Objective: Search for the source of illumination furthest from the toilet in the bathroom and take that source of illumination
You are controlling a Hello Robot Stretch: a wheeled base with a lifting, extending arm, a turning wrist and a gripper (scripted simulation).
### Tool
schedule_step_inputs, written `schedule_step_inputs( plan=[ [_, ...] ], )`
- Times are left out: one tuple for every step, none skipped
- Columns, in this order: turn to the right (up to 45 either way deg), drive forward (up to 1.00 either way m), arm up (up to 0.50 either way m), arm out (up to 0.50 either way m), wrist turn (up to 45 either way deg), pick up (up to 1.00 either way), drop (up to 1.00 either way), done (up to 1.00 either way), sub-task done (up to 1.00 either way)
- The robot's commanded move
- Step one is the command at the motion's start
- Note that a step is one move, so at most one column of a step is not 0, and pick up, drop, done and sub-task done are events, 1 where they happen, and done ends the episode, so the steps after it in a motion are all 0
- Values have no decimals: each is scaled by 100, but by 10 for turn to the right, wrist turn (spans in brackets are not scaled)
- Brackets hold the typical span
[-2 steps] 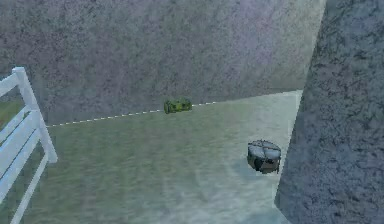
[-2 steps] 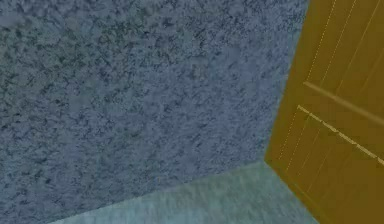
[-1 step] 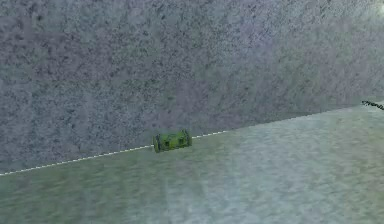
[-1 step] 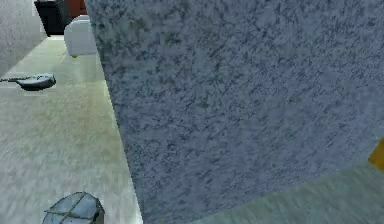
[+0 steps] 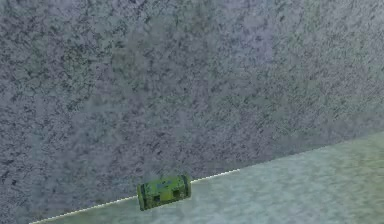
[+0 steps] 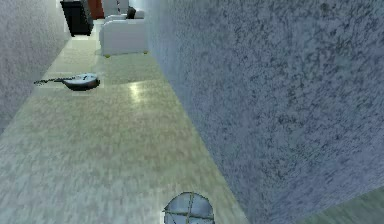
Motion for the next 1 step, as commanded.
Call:
schedule_step_inputs(
  plan=[
    [0,45,0,0,0,0,0,0,0]
  ],
)
